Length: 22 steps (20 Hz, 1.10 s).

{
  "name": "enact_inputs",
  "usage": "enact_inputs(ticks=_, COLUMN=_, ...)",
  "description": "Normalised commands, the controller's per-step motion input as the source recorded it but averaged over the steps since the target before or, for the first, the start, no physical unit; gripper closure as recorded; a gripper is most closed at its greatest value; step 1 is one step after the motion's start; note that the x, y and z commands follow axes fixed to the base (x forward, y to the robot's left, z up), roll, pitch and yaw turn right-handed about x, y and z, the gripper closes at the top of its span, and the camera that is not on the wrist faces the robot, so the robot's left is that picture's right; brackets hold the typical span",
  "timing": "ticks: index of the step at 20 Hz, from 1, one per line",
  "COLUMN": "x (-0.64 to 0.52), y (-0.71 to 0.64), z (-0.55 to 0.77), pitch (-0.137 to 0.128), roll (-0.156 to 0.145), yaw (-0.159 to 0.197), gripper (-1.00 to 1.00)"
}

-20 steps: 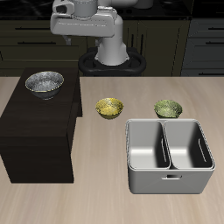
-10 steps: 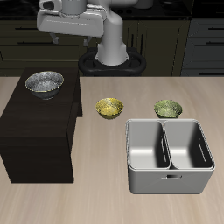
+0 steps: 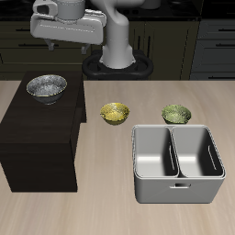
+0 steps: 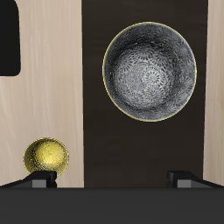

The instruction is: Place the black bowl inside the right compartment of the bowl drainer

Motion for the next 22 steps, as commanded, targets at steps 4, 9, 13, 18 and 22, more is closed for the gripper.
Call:
enact_inputs(ticks=4, x=0.23, y=-0.04, z=0.06, pitch=0.0, roll=-0.013, yaw=0.0, gripper=-1.0)
enact_inputs(ticks=9, x=0.24, y=-0.1, z=0.13, pitch=-0.021, roll=-0.029, yaw=0.002, gripper=-1.0)
enact_inputs(ticks=13, x=0.15, y=-0.04, z=0.1, pitch=-0.021, roll=-0.017, yaw=0.005, gripper=-1.0)
enact_inputs(ticks=18, x=0.19, y=-0.05, z=0.05, pitch=-0.013, roll=-0.022, yaw=0.005, gripper=-1.0)
enact_inputs(ticks=22, x=0.17, y=0.0, z=0.03, pitch=-0.015, roll=-0.013, yaw=0.006, gripper=-1.0)
